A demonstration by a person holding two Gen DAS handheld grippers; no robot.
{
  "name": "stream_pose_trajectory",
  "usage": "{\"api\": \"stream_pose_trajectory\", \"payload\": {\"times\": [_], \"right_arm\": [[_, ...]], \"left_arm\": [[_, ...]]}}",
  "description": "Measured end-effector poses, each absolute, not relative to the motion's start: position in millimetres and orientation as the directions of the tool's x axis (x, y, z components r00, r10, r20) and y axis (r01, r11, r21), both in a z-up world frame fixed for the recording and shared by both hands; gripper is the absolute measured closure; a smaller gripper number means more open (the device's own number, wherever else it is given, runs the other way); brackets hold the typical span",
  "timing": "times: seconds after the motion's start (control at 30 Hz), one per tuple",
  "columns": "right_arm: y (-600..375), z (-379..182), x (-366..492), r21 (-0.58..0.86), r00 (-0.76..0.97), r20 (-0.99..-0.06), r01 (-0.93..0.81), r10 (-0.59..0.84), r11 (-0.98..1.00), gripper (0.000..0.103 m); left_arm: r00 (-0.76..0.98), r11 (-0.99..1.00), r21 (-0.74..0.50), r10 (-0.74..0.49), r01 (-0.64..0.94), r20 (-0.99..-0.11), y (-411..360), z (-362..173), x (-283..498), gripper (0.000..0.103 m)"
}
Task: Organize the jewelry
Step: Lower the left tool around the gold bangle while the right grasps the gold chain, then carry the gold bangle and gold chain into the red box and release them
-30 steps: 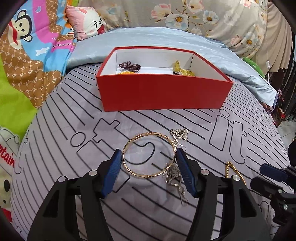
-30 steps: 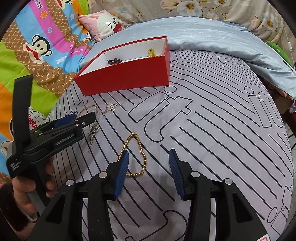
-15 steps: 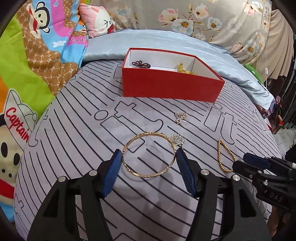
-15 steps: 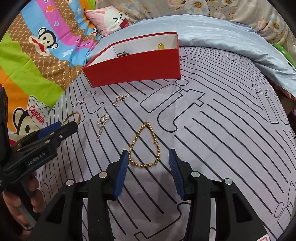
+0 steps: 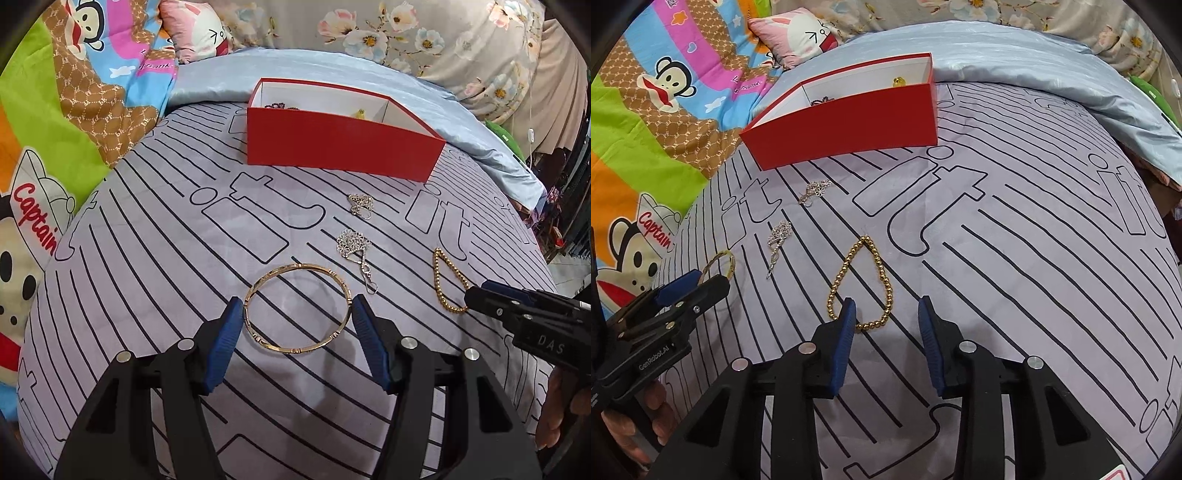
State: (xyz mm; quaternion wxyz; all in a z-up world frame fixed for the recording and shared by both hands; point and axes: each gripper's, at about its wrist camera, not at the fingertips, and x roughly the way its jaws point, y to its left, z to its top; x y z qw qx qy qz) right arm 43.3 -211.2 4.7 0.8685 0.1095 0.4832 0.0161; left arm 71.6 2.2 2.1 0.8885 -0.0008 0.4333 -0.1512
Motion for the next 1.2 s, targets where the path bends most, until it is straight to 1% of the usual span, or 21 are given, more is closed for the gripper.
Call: {"api": "stream_pose_trajectory", "payload": {"times": [0.23,0.4,0.47,0.57,0.67,0.8,0.9,1.2], "right_arm": [[-205,3,50,0.178,0.536,-0.836,0.067,0.115,0.982,0.074],[-197,2,55,0.123,0.546,-0.834,0.049,0.077,0.991,0.076],[-194,1,56,0.096,0.549,-0.834,0.044,0.056,0.994,0.079],[-194,1,56,0.074,0.557,-0.829,0.046,0.036,0.996,0.090],[-198,0,57,0.093,0.557,-0.829,0.054,0.048,0.994,0.099],[-198,1,57,0.102,0.551,-0.833,0.055,0.055,0.993,0.099],[-200,2,55,0.143,0.544,-0.835,0.062,0.086,0.988,0.099],[-205,25,46,0.177,0.584,-0.805,0.061,0.109,0.982,0.099]], "left_arm": [[0.565,0.955,-0.132,-0.265,0.265,-0.782,1,-6,71,0.045],[0.574,0.956,-0.112,-0.255,0.273,-0.778,-2,-8,68,0.045],[0.578,0.956,-0.104,-0.250,0.275,-0.777,-3,-9,67,0.045],[0.583,0.956,-0.092,-0.244,0.279,-0.775,-4,-9,66,0.045],[0.585,0.956,-0.088,-0.242,0.280,-0.774,-5,-9,66,0.045],[0.584,0.956,-0.087,-0.242,0.281,-0.775,-5,-9,66,0.045],[0.577,0.956,-0.099,-0.248,0.277,-0.778,-5,-8,66,0.045],[0.579,0.950,-0.121,-0.273,0.288,-0.768,-8,7,65,0.045]]}}
